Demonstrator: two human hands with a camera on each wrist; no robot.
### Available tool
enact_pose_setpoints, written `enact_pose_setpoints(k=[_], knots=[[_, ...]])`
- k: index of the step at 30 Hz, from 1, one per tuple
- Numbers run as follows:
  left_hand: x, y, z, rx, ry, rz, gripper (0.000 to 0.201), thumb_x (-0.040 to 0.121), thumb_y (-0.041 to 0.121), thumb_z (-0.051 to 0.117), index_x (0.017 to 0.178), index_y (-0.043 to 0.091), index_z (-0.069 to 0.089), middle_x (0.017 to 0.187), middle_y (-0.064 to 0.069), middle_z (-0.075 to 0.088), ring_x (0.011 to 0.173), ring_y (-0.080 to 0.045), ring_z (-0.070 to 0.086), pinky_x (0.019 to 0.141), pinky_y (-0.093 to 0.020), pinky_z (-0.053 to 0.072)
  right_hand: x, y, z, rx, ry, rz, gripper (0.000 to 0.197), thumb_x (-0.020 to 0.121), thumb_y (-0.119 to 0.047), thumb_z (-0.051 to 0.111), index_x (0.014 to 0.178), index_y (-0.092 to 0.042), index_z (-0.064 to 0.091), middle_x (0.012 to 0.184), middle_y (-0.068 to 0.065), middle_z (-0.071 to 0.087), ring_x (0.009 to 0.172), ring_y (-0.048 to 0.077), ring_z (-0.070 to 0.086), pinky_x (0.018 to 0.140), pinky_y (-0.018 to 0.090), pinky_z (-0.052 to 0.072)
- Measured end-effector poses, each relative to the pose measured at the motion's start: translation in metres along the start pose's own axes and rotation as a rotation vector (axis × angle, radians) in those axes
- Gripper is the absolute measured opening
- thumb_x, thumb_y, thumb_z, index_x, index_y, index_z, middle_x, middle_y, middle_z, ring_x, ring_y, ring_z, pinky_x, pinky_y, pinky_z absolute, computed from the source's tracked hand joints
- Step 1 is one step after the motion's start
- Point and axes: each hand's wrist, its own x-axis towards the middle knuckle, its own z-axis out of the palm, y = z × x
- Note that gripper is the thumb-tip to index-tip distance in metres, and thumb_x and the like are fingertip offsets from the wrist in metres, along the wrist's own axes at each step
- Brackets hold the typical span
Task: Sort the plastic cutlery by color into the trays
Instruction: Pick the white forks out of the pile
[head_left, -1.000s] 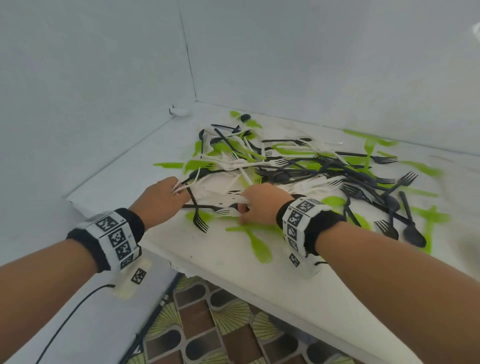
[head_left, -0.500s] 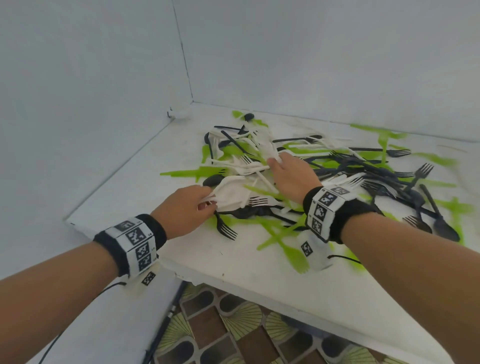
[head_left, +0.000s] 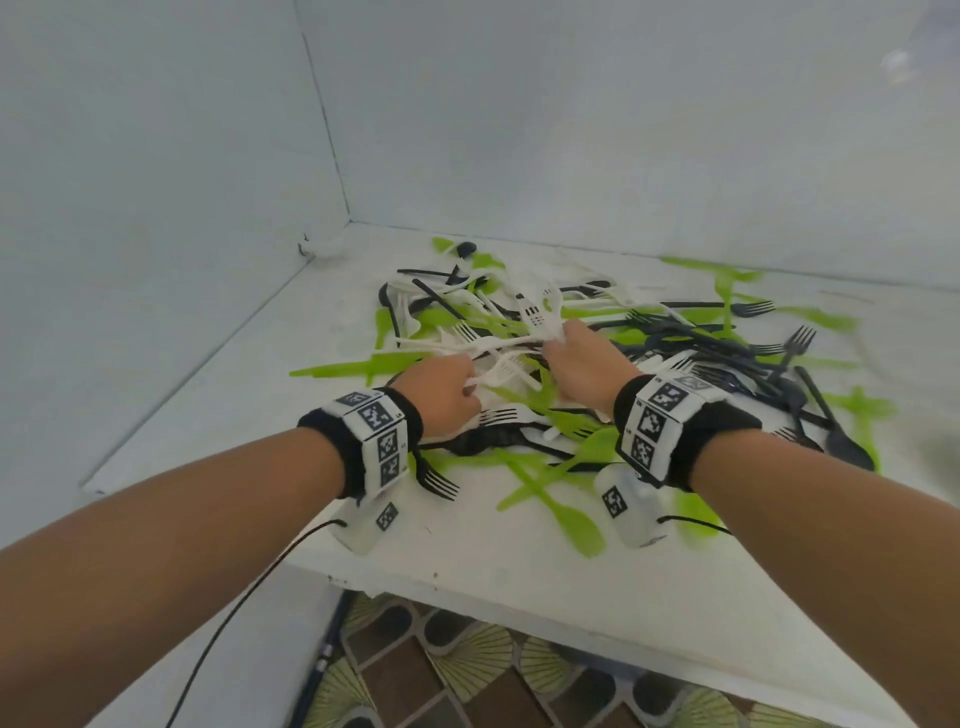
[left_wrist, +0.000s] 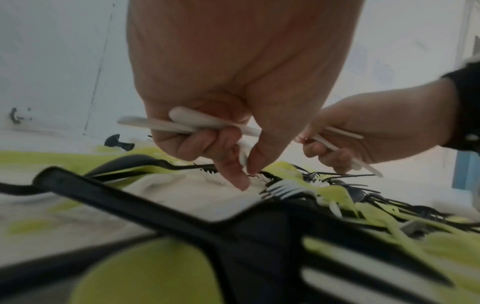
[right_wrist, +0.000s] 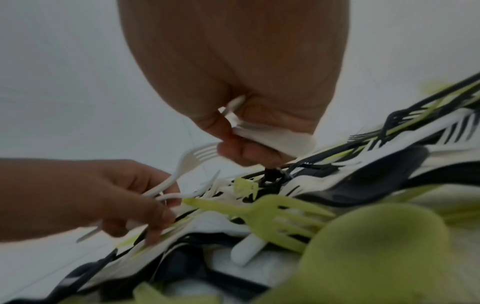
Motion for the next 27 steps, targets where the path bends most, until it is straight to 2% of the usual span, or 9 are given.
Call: enact_pose_setpoints(k=[2, 5, 8, 12, 16, 19, 21, 24, 27], knots=[[0.002, -0.001, -0.009, -0.051, -0.019, -0.036, 0.013, 0.097, 0.029, 0.055, 0.102, 0.017, 0.05, 0.094, -0.002, 0.063, 0.088, -0.024, 0.059, 0.071, -0.034, 0.043, -0.007, 0.003, 0.0, 0.017, 0.048, -0.033, 0.018, 0.103, -0.027, 0.044, 0.105, -0.009, 0.045, 0.087, 0.006, 0.057, 0.069, 0.022, 0.053, 0.055, 0.032, 0.037], [0.0, -0.003, -0.026, -0.025, -0.021, -0.039, 0.019, 0.101, 0.033, 0.05, 0.1, 0.014, 0.05, 0.086, -0.002, 0.058, 0.082, -0.024, 0.055, 0.065, -0.033, 0.038, -0.016, 0.007, 0.001, 0.032, 0.104, -0.072, 0.016, 0.101, -0.027, 0.048, 0.101, -0.012, 0.045, 0.085, 0.005, 0.058, 0.066, 0.021, 0.054, 0.053, 0.03, 0.038], [-0.007, -0.009, -0.041, 0.021, -0.021, -0.049, 0.028, 0.099, 0.038, 0.05, 0.086, 0.013, 0.05, 0.08, -0.003, 0.052, 0.073, -0.022, 0.05, 0.062, -0.033, 0.034, -0.02, 0.013, 0.004, -0.203, -0.073, -0.161, 0.016, 0.098, -0.033, 0.053, 0.089, -0.021, 0.053, 0.083, -0.001, 0.059, 0.073, 0.018, 0.057, 0.066, 0.031, 0.043], [-0.022, -0.023, -0.049, 0.114, -0.138, -0.065, 0.04, 0.1, 0.047, 0.053, 0.079, 0.013, 0.05, 0.077, -0.004, 0.05, 0.071, -0.021, 0.047, 0.063, -0.034, 0.034, -0.026, 0.014, 0.011, -0.551, -0.192, -0.241, 0.027, 0.09, -0.045, 0.064, 0.102, -0.021, 0.058, 0.099, -0.004, 0.061, 0.091, 0.022, 0.059, 0.082, 0.038, 0.052], [-0.041, -0.039, -0.045, -0.047, -0.234, -0.107, 0.026, 0.105, 0.038, 0.047, 0.092, 0.016, 0.052, 0.078, 0.0, 0.071, 0.068, -0.027, 0.062, 0.065, -0.039, 0.051, -0.021, 0.014, 0.012, -0.657, -0.126, -0.244, 0.024, 0.092, -0.046, 0.061, 0.097, -0.022, 0.058, 0.092, -0.005, 0.062, 0.084, 0.021, 0.061, 0.075, 0.037, 0.054], [-0.059, -0.042, -0.044, -0.166, -0.263, -0.133, 0.009, 0.105, 0.017, 0.041, 0.105, 0.018, 0.049, 0.09, -0.001, 0.074, 0.066, -0.016, 0.065, 0.063, -0.032, 0.051, -0.014, 0.014, 0.013, -0.676, -0.136, -0.215, 0.013, 0.092, -0.037, 0.058, 0.09, -0.024, 0.06, 0.091, -0.002, 0.064, 0.084, 0.023, 0.063, 0.076, 0.038, 0.056], [-0.065, -0.044, -0.042, -0.214, -0.237, -0.15, 0.013, 0.104, 0.012, 0.038, 0.109, 0.018, 0.048, 0.097, -0.004, 0.071, 0.07, -0.015, 0.062, 0.066, -0.029, 0.05, -0.011, 0.012, 0.013, -0.665, -0.15, -0.202, 0.013, 0.093, -0.034, 0.056, 0.087, -0.023, 0.059, 0.088, -0.003, 0.062, 0.083, 0.023, 0.062, 0.072, 0.036, 0.054], [-0.068, -0.048, -0.038, -0.187, -0.125, -0.15, 0.011, 0.104, 0.023, 0.041, 0.096, 0.021, 0.048, 0.092, -0.003, 0.06, 0.077, -0.019, 0.052, 0.069, -0.034, 0.042, -0.006, 0.008, 0.011, -0.624, -0.159, -0.238, 0.019, 0.096, -0.035, 0.057, 0.088, -0.017, 0.059, 0.084, -0.003, 0.057, 0.081, 0.021, 0.058, 0.065, 0.032, 0.045], [-0.064, -0.051, -0.031, -0.197, -0.026, -0.176, 0.017, 0.099, 0.03, 0.05, 0.086, 0.02, 0.05, 0.084, -0.001, 0.055, 0.074, -0.018, 0.049, 0.065, -0.033, 0.036, -0.003, 0.003, 0.006, -0.424, -0.081, -0.288, 0.02, 0.098, -0.03, 0.055, 0.083, -0.017, 0.056, 0.077, -0.006, 0.056, 0.074, 0.019, 0.055, 0.057, 0.028, 0.036]])
